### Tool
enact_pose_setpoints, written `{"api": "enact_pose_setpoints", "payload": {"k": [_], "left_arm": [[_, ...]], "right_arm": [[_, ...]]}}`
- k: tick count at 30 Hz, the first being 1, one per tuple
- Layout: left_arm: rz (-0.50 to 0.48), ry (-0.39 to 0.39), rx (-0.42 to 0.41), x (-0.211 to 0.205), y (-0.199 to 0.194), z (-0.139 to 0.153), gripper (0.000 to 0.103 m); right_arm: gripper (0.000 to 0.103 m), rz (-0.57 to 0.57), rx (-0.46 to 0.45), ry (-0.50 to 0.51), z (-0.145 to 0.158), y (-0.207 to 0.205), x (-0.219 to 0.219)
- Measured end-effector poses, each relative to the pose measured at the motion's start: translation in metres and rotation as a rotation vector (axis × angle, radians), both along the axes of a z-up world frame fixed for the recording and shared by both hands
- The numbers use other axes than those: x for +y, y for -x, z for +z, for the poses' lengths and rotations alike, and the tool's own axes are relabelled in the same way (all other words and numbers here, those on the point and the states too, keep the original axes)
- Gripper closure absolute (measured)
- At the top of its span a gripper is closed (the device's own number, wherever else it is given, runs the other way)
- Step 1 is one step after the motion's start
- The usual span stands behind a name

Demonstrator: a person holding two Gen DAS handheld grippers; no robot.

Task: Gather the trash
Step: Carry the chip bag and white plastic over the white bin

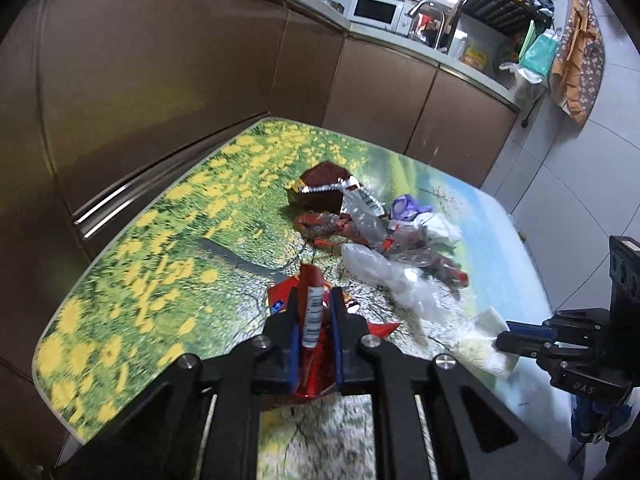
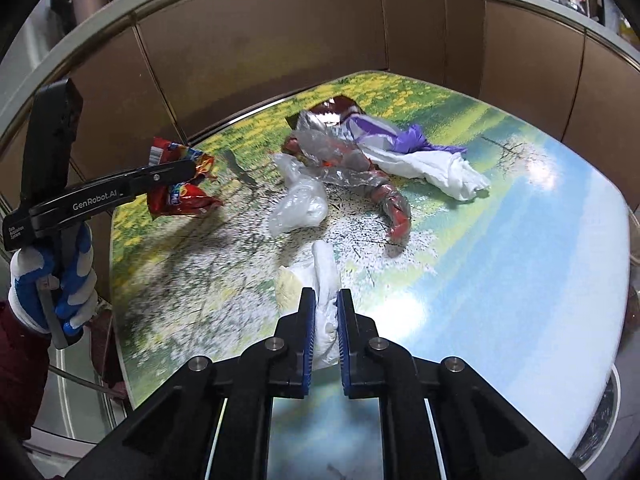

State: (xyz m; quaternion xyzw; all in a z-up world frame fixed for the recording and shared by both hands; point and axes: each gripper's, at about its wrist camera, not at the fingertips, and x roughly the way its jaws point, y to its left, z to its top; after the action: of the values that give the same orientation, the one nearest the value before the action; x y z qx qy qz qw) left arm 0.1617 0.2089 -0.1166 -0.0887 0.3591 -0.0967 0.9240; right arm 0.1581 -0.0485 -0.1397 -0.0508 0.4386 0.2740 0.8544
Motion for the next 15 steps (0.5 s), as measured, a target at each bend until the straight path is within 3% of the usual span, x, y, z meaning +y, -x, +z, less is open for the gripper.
{"api": "enact_pose_setpoints", "payload": {"k": [8, 15], "left_arm": [[0.012, 0.004, -0.067, -0.002, 0.044, 0.035, 0.092], [-0.036, 0.001, -0.127, -0.030, 0.075, 0.066, 0.092]], "right_arm": [[0.093, -0.045, -0.076, -0.057, 0.039, 0.043, -0.028], [0.092, -0.126, -0.144, -0.104, 0.067, 0.081, -0.071]]}}
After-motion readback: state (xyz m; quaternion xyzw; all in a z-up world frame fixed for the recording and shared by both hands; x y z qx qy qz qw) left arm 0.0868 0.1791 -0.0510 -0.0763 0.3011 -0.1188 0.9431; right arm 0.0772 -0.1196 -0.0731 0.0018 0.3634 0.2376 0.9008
